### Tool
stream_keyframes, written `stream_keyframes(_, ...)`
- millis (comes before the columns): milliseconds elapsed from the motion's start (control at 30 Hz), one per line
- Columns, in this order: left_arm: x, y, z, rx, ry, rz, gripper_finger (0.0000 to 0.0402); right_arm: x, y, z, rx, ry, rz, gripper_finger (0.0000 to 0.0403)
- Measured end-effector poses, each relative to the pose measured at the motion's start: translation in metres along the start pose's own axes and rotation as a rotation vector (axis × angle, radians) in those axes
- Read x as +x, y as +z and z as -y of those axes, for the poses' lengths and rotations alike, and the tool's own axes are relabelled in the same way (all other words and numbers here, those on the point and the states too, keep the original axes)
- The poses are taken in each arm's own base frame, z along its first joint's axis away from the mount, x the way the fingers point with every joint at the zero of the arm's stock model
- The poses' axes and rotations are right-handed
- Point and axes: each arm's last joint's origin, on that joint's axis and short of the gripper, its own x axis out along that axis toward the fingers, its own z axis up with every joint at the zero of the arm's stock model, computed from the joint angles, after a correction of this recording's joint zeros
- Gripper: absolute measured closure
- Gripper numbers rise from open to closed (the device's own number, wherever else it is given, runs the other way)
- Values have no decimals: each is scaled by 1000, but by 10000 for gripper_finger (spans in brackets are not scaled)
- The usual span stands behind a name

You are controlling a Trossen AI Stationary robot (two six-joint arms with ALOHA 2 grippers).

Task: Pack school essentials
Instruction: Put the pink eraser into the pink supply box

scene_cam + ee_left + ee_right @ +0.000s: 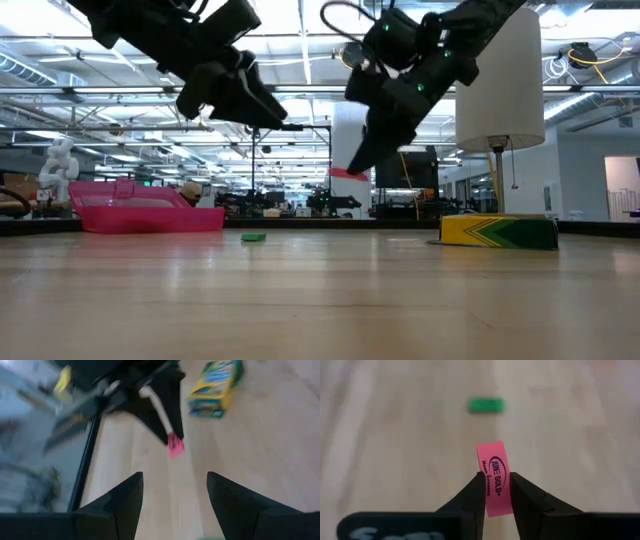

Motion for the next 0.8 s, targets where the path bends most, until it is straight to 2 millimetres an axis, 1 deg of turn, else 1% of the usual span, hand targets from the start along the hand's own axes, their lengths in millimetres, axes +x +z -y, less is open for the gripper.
stream_keyframes(133,8,6,19,167,-37,60,179,3,4,-19,-21,40,29,332)
stream_keyframes(300,16,8,32,300,-48,109,179,4,8,-31,-46,64,59,332)
stream_keyframes(400,20,10,34,309,-33,136,179,4,8,-33,-54,67,65,332)
stream_keyframes(667,20,9,35,299,-52,135,179,4,10,-34,-30,71,86,332)
stream_keyframes(800,22,7,36,305,-55,123,179,4,16,-36,-11,121,141,332)
